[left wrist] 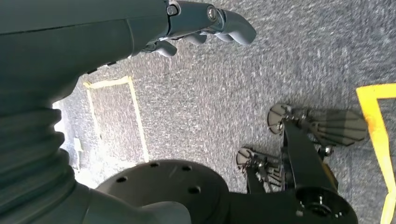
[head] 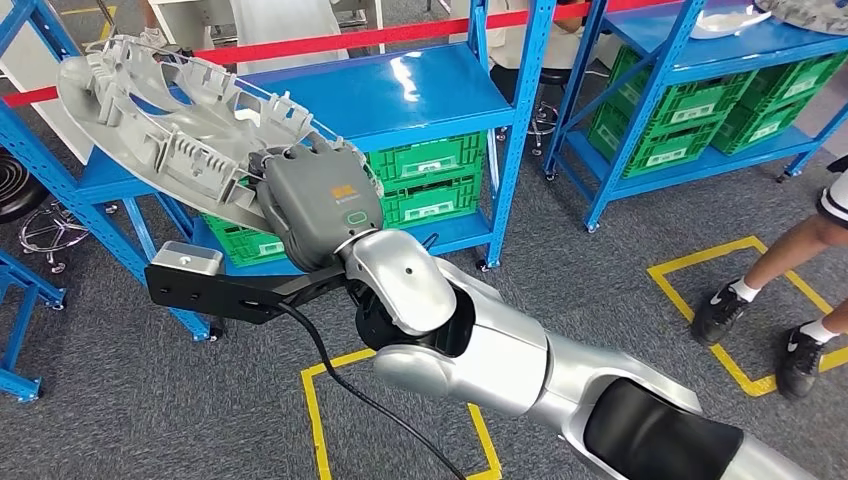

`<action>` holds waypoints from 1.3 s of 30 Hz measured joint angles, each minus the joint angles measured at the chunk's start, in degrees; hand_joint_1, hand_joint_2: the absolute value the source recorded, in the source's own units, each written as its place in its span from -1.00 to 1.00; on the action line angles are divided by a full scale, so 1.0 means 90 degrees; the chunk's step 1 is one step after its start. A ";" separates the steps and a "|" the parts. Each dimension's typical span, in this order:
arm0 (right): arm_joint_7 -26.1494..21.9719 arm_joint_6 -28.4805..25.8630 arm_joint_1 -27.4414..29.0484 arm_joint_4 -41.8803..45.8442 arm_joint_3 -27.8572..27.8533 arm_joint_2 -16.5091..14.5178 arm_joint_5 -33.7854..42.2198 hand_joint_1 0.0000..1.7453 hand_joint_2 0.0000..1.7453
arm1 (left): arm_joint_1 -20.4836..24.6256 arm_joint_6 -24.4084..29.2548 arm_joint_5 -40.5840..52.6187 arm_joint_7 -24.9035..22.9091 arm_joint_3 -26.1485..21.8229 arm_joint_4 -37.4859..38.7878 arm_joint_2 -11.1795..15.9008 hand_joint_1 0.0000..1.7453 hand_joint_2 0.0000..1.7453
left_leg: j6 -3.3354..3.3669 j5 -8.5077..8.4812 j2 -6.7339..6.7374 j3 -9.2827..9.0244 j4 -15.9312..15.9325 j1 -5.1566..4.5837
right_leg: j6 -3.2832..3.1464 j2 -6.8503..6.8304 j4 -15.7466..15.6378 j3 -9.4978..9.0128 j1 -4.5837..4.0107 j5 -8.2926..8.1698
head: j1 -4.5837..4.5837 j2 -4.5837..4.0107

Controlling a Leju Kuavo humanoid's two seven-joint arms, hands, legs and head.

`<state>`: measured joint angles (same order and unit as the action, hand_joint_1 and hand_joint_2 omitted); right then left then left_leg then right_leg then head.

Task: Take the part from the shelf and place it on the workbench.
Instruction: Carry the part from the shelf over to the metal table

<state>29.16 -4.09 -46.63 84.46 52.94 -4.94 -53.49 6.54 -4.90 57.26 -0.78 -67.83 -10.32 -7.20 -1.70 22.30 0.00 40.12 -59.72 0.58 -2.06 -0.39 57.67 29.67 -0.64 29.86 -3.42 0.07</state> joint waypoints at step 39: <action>0.0000 -0.0139 0.0296 0.0003 -0.0180 0.0226 -0.0021 1.00 1.00 | 0.0001 -0.0068 0.0214 -0.0025 0.0200 -0.0041 0.0145 -1.00 1.00 | -0.0056 0.0724 0.0002 -0.0488 -0.1080 0.0004 | -0.0008 -0.0016 0.0022 0.0729 0.0006 -0.0566 | 0.0027 0.0000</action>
<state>29.16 -5.34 -43.96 84.49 51.31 -2.91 -53.69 6.54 -5.51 59.18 -1.01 -66.03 -10.68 -5.89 -2.21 28.81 0.02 35.72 -69.45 0.61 -2.12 -0.54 57.87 36.24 -0.59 24.76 -3.18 0.07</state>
